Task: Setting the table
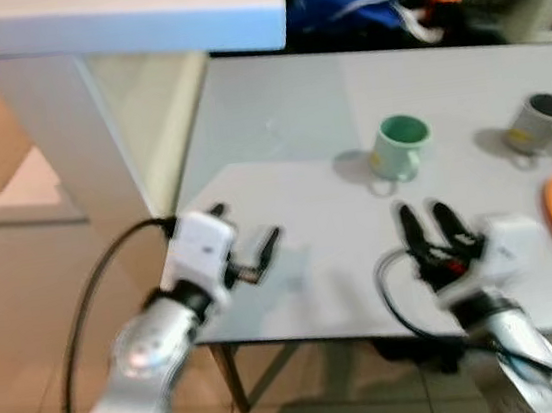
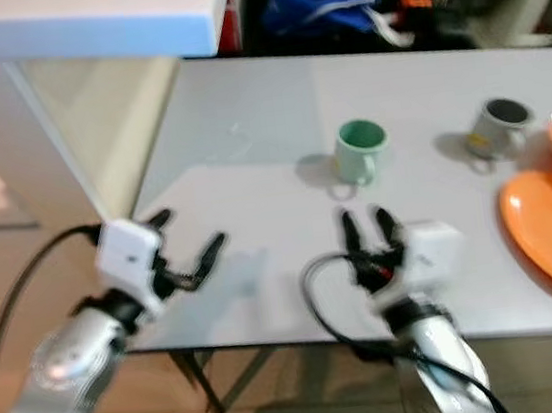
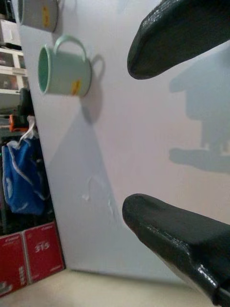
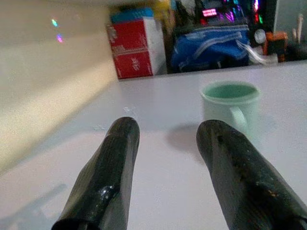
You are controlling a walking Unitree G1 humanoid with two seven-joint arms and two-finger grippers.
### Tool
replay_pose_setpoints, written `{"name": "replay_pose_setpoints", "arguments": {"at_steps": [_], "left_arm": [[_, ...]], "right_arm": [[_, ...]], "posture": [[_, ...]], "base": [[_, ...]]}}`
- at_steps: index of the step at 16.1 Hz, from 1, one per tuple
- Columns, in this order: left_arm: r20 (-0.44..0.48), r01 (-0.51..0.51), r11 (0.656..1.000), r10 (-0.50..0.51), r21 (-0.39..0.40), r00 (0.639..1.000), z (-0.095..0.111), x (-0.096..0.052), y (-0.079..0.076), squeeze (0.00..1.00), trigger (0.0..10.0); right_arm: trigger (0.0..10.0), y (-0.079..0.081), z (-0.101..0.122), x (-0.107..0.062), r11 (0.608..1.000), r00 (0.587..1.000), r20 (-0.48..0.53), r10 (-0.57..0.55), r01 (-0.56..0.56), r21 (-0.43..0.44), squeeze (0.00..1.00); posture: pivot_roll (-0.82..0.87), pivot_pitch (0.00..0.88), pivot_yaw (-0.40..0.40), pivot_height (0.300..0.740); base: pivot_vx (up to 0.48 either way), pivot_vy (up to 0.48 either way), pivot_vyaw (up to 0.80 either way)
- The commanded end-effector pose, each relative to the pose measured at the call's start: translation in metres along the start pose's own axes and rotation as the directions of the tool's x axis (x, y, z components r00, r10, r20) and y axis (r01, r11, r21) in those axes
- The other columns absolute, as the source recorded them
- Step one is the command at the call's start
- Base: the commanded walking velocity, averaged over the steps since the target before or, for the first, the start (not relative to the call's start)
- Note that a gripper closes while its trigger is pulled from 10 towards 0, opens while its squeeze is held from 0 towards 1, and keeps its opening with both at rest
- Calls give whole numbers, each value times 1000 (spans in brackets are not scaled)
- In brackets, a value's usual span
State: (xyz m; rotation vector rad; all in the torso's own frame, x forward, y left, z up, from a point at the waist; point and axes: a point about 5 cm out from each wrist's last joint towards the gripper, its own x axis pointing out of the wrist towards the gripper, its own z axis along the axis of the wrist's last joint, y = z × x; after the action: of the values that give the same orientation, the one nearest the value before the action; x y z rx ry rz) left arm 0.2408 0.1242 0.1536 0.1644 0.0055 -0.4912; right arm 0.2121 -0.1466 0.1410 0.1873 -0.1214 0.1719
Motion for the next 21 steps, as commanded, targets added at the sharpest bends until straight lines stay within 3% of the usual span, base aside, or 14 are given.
{"name": "replay_pose_setpoints", "arguments": {"at_steps": [1, 3, 6, 8, 11, 14, 17, 21], "left_arm": [[19, 13, 1000, -13, 4, 1000, 3, 1, -5, 0, 10000], [41, -1, 1000, 1, 5, 999, 8, 1, -3, 0, 10000], [57, -24, 1000, 24, 13, 998, 9, 2, 1, 0, 10000], [112, -101, 995, 101, -12, 989, 19, 7, 8, 0, 10000], [121, -121, 992, 116, 36, 986, 23, 14, 17, 0, 10000], [125, -284, 958, 278, 30, 952, 32, 19, 41, 0, 10000], [176, -304, 950, 288, 73, 942, 50, 27, 46, 0, 10000], [199, -300, 948, 276, 104, 940, 60, 33, 50, 0, 10000]], "right_arm": [[10000, -5, -2, -1, 1000, 999, -34, -7, 6, -20, 0], [10000, -6, -1, 4, 998, 999, -51, -3, 0, -62, 0], [10000, -6, 11, 9, 999, 1000, -9, -6, 6, -35, 0], [10000, -4, 12, 20, 999, 1000, -6, 11, -11, -38, 0], [10000, 0, 14, 33, 999, 999, -22, 24, -24, -33, 0], [10000, 1, 18, 39, 997, 998, -23, 56, -58, -56, 0], [10000, 3, 23, 51, 993, 995, -19, 96, -97, -71, 0], [10000, 6, 29, 54, 989, 993, 8, 121, -120, -82, 0]], "posture": [[74, 73, -13, 740], [63, 73, -4, 740], [71, 56, -4, 740], [83, 36, 3, 740], [92, 31, 1, 740], [105, 28, -23, 740], [103, 24, -38, 740], [89, 8, -34, 740]], "base": [[0, 480, 0], [0, 480, 0], [0, 480, 0], [0, 480, 0], [0, 480, -196], [0, 480, -800], [0, 480, -800], [0, 480, 0]]}}
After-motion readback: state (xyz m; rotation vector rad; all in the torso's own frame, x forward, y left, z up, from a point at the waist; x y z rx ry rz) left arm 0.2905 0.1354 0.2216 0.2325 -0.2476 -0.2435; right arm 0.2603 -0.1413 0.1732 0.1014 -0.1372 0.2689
